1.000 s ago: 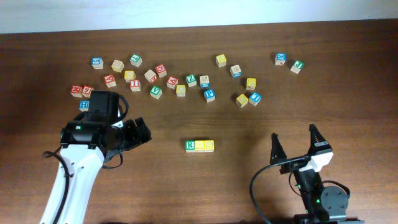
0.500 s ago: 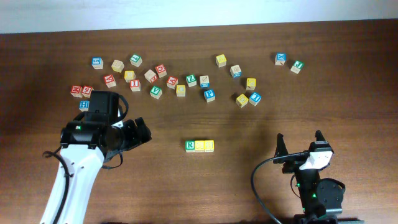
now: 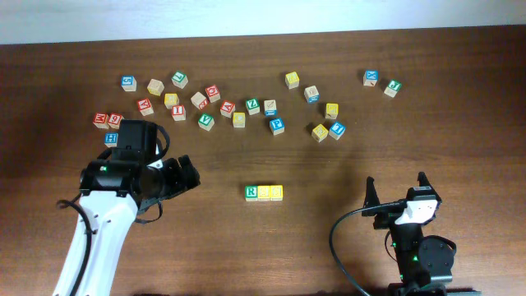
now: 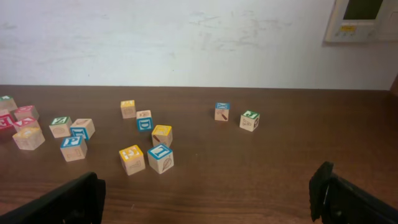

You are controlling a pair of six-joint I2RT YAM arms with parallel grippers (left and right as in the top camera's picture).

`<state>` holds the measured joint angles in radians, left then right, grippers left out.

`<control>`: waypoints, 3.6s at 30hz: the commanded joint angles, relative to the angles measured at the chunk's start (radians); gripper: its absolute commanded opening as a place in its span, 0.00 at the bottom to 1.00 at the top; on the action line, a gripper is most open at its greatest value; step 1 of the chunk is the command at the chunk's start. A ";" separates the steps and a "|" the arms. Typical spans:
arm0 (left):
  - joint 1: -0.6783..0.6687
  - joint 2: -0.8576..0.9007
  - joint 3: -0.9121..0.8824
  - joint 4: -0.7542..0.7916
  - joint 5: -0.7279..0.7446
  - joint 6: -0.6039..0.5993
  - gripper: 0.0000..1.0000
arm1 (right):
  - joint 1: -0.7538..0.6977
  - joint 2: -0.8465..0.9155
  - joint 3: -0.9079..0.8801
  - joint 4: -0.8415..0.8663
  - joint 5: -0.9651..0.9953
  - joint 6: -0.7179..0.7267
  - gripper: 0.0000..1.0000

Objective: Spell out RSS

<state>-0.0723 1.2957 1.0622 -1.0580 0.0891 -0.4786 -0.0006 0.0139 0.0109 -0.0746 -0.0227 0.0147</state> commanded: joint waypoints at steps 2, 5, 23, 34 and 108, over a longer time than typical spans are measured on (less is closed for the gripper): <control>0.004 -0.012 0.011 0.001 -0.004 -0.002 0.99 | -0.006 -0.011 -0.005 -0.009 0.009 0.011 0.98; 0.004 -0.013 0.011 0.001 -0.004 -0.002 0.99 | -0.006 -0.011 -0.005 -0.009 0.005 -0.020 0.98; 0.004 -0.012 0.011 0.001 -0.004 -0.002 0.99 | -0.006 -0.011 -0.005 -0.005 0.009 -0.026 0.98; 0.004 -0.010 0.011 0.001 -0.004 -0.002 0.99 | -0.006 -0.011 -0.005 -0.005 0.009 -0.026 0.98; 0.111 -1.291 -1.054 0.972 -0.090 0.476 0.99 | -0.006 -0.011 -0.005 -0.005 0.009 -0.026 0.98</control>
<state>0.0422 0.0120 0.0132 -0.0792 0.0174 -0.0189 -0.0006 0.0101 0.0109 -0.0742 -0.0219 -0.0048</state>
